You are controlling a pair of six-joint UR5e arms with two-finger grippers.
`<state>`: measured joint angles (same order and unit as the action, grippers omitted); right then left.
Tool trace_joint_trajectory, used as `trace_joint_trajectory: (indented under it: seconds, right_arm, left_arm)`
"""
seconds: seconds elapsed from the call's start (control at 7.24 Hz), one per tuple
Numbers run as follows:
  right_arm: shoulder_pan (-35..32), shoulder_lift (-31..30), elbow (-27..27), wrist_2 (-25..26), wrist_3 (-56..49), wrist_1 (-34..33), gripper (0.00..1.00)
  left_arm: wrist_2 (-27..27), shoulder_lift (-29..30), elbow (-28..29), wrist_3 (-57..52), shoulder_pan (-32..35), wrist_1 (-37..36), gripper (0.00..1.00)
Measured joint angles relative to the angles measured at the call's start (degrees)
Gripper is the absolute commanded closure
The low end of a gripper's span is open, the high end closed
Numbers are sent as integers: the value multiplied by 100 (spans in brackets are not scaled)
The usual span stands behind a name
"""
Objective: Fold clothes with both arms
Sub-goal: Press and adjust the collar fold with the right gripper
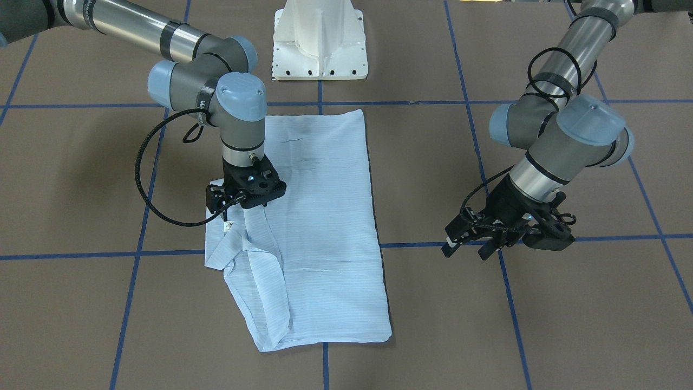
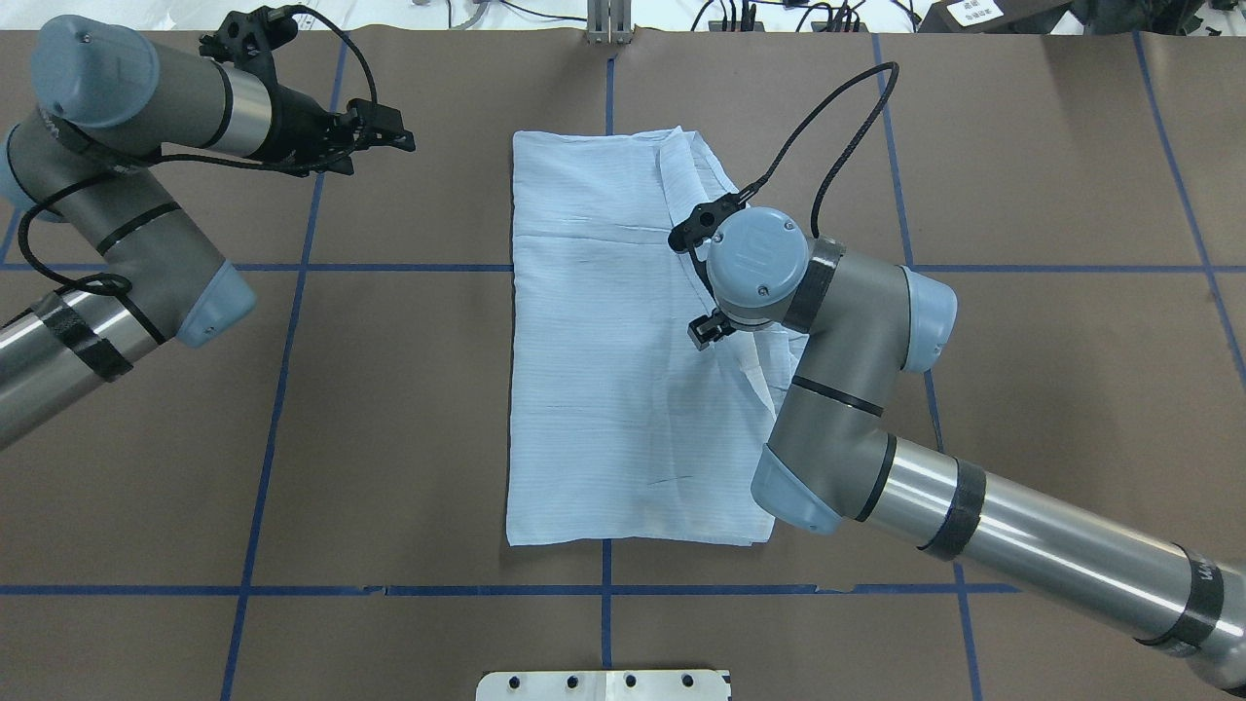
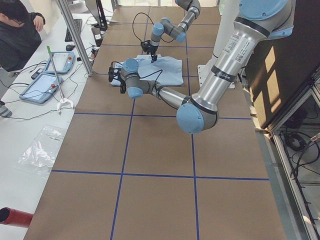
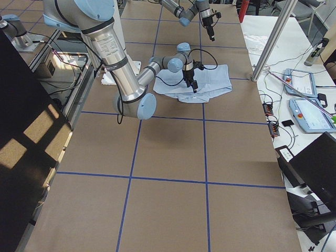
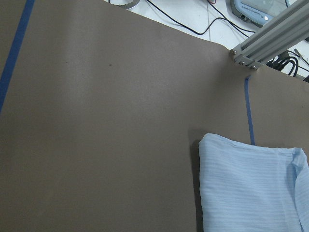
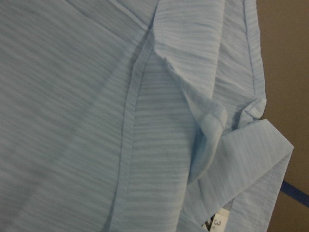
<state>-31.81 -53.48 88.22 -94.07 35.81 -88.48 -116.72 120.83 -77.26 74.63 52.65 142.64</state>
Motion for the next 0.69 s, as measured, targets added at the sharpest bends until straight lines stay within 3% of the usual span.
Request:
trace_joint_trajectory:
  seconds: [0.69]
  right_arm:
    - [8,-7,24,-272,2,-101,0]
  left_arm:
    - [0,8,2,-7,-8,0,0]
